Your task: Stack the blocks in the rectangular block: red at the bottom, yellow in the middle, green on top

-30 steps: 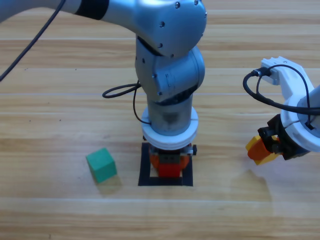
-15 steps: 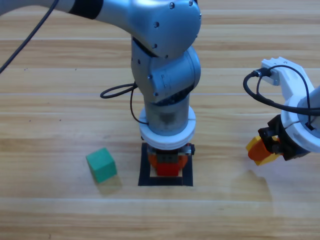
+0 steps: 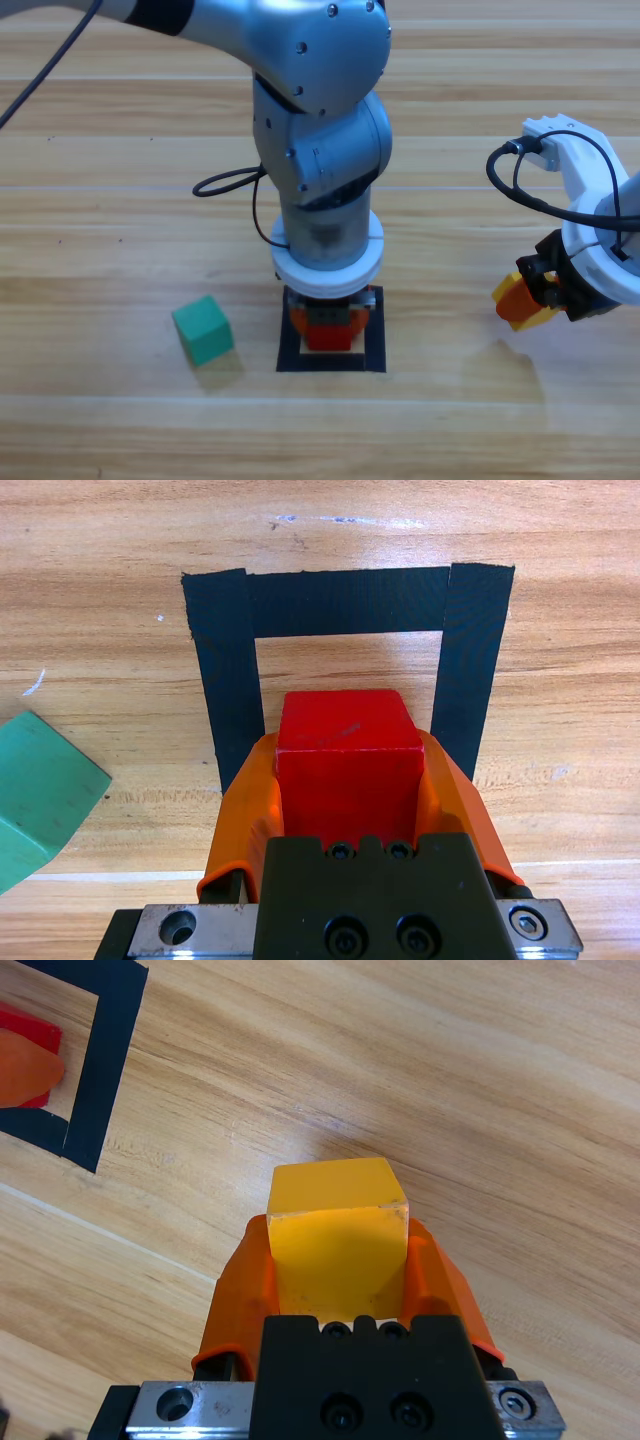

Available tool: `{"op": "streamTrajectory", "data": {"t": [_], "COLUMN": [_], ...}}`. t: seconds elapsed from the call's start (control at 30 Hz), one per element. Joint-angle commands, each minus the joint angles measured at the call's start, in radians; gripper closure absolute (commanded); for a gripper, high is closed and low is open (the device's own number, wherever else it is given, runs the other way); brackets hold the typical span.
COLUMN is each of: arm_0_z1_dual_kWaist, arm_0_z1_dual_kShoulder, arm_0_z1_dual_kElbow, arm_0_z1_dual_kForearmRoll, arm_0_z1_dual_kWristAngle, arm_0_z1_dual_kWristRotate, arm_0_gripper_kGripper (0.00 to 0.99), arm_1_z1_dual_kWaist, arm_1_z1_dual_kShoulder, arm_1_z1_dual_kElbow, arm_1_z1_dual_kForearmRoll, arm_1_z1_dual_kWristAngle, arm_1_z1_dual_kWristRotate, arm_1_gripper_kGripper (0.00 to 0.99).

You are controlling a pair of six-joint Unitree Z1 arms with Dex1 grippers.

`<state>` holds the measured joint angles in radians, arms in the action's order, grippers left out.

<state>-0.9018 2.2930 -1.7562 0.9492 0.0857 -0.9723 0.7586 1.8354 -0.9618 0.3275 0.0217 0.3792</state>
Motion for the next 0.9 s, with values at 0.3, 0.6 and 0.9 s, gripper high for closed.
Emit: {"op": "streamTrajectory", "data": {"t": [0.3,0.6,0.9], "arm_0_z1_dual_kWaist": [0.004,-0.012,-0.011], "arm_0_z1_dual_kShoulder": [0.051,0.013,-0.191], "arm_0_z1_dual_kElbow": [0.018,0.000,-0.190], "arm_0_z1_dual_kForearmRoll": [-0.012,-0.003,0.195], "arm_0_z1_dual_kWristAngle": [-0.004,0.006,0.152], "arm_0_z1_dual_kWristRotate": [-0.043,-0.057,-0.039], "arm_0_gripper_kGripper": [0.257,0.000,0.000], "arm_1_z1_dual_kWaist": [-0.024,-0.024,0.015], "arm_1_z1_dual_kShoulder": [-0.073,-0.081,-0.084], "arm_1_z1_dual_kElbow": [0.028,0.023,-0.078], "arm_1_z1_dual_kForearmRoll": [-0.001,0.007,0.150], "arm_1_z1_dual_kWristAngle": [-0.014,-0.014,-0.074], "arm_1_z1_dual_kWristRotate": [-0.002,0.003,0.079], "arm_1_gripper_kGripper": [0.990,0.990,0.990]}}
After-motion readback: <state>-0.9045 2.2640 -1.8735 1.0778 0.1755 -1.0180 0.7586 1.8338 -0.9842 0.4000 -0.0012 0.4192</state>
